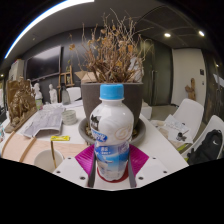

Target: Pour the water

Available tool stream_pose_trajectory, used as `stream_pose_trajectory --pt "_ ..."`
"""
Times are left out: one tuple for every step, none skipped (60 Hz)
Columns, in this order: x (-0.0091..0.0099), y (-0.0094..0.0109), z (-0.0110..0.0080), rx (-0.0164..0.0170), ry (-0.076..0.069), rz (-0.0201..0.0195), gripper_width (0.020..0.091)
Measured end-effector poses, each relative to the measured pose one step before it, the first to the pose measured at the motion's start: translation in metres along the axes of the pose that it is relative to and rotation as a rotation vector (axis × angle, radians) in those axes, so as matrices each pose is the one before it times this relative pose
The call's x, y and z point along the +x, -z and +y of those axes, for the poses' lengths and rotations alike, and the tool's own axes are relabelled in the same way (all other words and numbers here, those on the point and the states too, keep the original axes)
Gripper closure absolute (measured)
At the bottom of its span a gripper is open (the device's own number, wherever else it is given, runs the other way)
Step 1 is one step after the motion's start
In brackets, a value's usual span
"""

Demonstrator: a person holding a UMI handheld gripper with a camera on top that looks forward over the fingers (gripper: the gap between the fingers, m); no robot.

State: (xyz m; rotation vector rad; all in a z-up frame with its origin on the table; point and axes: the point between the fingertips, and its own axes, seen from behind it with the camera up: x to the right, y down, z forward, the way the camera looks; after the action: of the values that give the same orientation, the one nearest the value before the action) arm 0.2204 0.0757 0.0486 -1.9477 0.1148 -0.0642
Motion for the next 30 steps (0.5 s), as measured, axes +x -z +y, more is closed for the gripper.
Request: stream_pose_trajectory --pt "0.00000 0.00087 -0.00004 0.00337 0.0037 -0.00054 0.0616" --pt "0.00045 0.00050 -0.00013 0.00193 0.0036 0.00118 0.0599" --pt "0.00001 -0.00094 0.00080 -0.00699 0.0016 0.00321 0.0584" --pt "0.00078 0.00035 0.00229 -0.01051 0.0011 0.00288 0.0560" --pt "0.00037 0.00177 0.00102 -0.01059 0.0005 0.00214 0.0511" --pt "0.00042 0.00102 0.00199 -0.01212 -0.0011 0.00120 0.0440" --pt "-0.00009 0.00124 0.00120 -0.01075 -0.0017 -0.00070 0.0354" --pt "0.00038 0.00180 0.00041 -0.00879 -0.0022 0.00090 0.0287" --pt "-0.00007 0.00227 -0.00065 -0.00457 -0.0029 0.00147 0.0235" --pt "0.00073 0.00264 -0.00094 -0.00270 -0.0030 0.00353 0.0262" --pt "0.00100 0.00068 -0.00027 0.00123 -0.0040 0.00848 0.0276" --pt "0.00064 0.00614 -0.00209 0.00063 -0.0029 0.00712 0.0269" --pt "0.00048 0.00460 -0.00249 0.00326 -0.0029 0.00613 0.0257" --pt "0.00007 0.00503 -0.00284 0.00354 -0.0031 0.00480 0.0244" --pt "-0.00009 0.00547 -0.00256 0.00224 -0.0015 0.00442 0.0244" --pt "-0.00030 0.00597 -0.00248 0.00101 0.0012 0.00309 0.0243" --pt "-0.00101 0.00544 -0.00307 -0.00007 0.0027 0.00011 0.0246" --pt "-0.00150 0.00692 -0.00244 0.00156 0.0012 0.00169 0.0249" --pt "-0.00113 0.00745 -0.00240 0.00208 0.0002 0.00273 0.0248" --pt "-0.00126 0.00866 -0.00364 0.00353 0.0001 0.00359 0.0247" --pt "-0.00156 0.00806 -0.00274 0.00329 0.0000 0.00216 0.0248" --pt "-0.00186 0.00837 -0.00268 0.00391 0.0003 0.00145 0.0248" --pt "-0.00230 0.00868 -0.00266 0.00387 -0.0003 0.00047 0.0247" --pt "-0.00273 0.00915 -0.00229 0.00257 -0.0003 0.00011 0.0246" --pt "-0.00309 0.00948 -0.00207 0.00247 0.0001 -0.00116 0.0247" --pt "-0.00342 0.00976 -0.00228 0.00387 0.0012 -0.00184 0.0248" --pt "-0.00369 0.00978 -0.00258 0.00360 0.0024 -0.00214 0.0247" --pt "-0.00348 0.00987 -0.00196 0.00184 0.0026 -0.00093 0.0249" --pt "-0.00466 0.00750 -0.00132 -0.00034 0.0029 -0.00014 0.0249" --pt "-0.00338 0.01100 -0.00232 -0.00056 0.0038 0.00106 0.0248"
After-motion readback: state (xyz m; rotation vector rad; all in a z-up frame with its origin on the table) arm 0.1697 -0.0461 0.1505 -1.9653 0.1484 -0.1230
